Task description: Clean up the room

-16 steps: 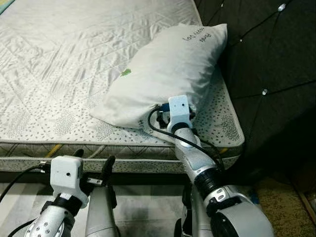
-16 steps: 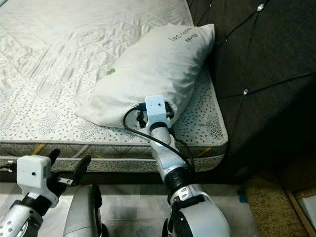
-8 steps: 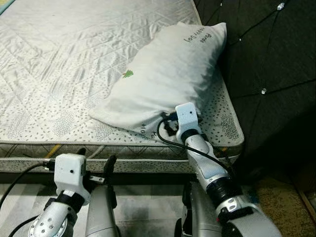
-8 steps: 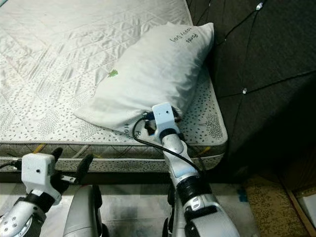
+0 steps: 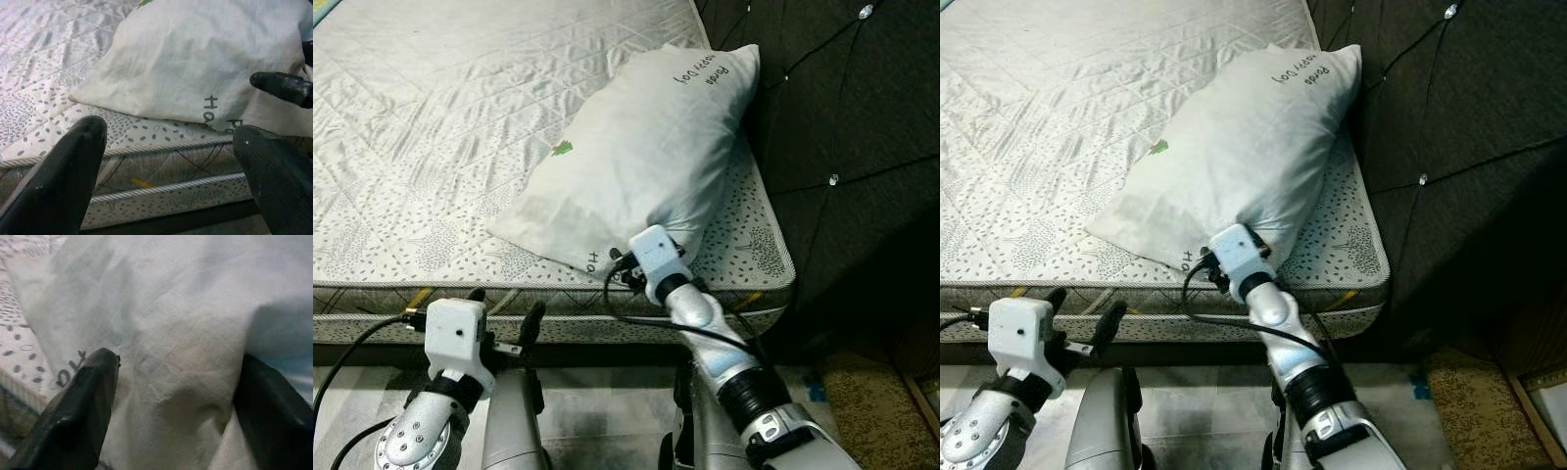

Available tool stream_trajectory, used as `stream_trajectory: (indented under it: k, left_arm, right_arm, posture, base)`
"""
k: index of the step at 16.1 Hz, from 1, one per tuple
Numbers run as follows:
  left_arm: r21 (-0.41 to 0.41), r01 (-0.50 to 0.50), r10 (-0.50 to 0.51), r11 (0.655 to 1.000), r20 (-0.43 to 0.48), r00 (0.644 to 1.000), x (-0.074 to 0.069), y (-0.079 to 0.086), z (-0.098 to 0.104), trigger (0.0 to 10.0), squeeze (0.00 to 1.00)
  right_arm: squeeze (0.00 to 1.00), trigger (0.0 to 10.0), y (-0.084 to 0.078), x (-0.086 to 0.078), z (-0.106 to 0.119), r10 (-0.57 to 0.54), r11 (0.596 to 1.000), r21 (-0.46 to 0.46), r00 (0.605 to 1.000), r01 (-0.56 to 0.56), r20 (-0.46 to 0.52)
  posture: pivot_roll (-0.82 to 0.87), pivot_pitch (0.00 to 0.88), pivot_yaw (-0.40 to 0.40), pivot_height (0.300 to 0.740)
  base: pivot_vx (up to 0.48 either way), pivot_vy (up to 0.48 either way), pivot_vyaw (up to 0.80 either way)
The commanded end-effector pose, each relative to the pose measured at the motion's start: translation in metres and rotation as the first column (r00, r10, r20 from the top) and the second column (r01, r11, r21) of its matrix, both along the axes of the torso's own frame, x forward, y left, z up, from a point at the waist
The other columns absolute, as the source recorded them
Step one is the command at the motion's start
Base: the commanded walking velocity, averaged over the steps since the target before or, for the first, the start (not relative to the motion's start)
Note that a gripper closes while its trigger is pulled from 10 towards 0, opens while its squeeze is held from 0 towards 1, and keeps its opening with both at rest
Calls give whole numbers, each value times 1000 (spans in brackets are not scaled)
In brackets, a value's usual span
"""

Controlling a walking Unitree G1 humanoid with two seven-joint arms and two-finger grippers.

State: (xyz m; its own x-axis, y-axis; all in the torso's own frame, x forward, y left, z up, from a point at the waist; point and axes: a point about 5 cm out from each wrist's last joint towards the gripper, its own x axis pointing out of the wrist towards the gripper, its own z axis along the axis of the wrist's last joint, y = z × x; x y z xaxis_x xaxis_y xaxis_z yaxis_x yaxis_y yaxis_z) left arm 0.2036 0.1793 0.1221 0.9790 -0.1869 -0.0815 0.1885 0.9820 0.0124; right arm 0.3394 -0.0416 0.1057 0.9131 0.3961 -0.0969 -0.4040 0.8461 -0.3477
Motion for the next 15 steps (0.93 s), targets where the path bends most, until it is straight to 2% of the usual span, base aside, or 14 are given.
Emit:
stream_trajectory:
  k: [1,6,7,8,15]
  left_arm:
    - [18,-2,3,1000,-16,1000,0,2,-5,10000,0]
    - [22,-7,7,1000,-7,1000,2,1,-4,10000,0]
    - [24,-7,7,1000,-4,1000,2,1,-4,10000,0]
    - [24,-7,7,1000,-1,1000,2,0,-4,10000,0]
    - [20,-5,5,1000,4,1000,4,-2,-4,10000,0]
  right_arm:
    - [0,10000,11,2,7,5,1000,-22,999,-4,48]
    - [0,10000,30,9,15,-20,994,-104,992,33,121]
    - [0,7725,32,7,5,-1,986,-168,994,20,111]
    - [0,0,34,6,2,7,986,-169,994,11,106]
    - [0,0,55,1,6,67,987,-150,991,-48,120]
  posture:
    - [100,145,-18,556]
    - [105,139,-23,556]
    - [108,134,-28,556]
    - [108,135,-29,556]
    - [105,128,-31,556]
  base:
    - [0,0,0]
    - [0,0,0]
    - [0,0,0]
    - [0,0,0]
    - [0,0,0]
